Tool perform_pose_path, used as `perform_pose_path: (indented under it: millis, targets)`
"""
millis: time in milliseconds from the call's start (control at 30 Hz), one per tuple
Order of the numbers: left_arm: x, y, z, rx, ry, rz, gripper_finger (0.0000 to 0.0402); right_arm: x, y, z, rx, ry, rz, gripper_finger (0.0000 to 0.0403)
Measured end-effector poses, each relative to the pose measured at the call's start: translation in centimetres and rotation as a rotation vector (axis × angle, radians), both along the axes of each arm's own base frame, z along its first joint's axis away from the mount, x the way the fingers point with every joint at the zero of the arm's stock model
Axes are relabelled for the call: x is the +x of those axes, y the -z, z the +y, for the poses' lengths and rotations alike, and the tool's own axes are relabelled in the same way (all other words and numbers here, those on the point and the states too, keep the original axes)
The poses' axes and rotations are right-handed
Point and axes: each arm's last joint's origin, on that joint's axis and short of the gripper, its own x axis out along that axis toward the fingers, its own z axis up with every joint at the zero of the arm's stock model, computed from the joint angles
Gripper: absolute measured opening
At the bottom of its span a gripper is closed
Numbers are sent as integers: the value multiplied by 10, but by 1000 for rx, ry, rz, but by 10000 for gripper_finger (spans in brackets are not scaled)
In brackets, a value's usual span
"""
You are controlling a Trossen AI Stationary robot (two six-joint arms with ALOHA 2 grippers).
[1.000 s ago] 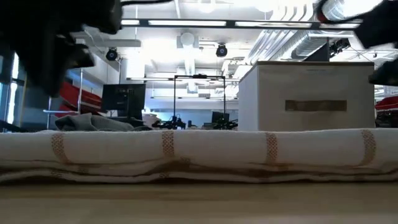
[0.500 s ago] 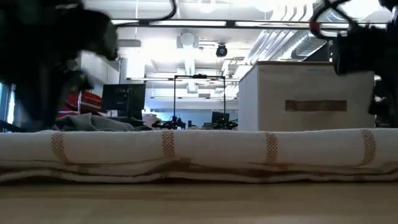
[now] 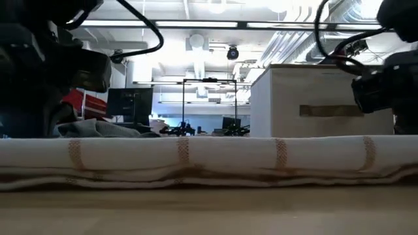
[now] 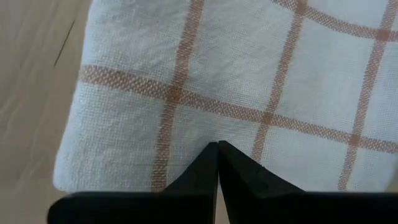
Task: Fold towel
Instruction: Fold the white checkered towel
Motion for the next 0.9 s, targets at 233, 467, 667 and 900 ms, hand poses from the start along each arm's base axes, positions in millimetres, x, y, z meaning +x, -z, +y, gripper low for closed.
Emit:
perform_pose_path:
  millis: [233,467,667,900]
  targets:
    - [14,-13,-10,-114,91,-102,3,7,-18,-15,-64,75,43,0]
    - [10,-27,-10,-137,188,-30,3,16,-91,-12,-231,102,186,0]
    - [-8,-32,0,26,273,51,3,12,-117,-20,-198,294,312,1]
    - [-9,-37,2,109,345,1,3,8,-96,-24,-63,304,402,81]
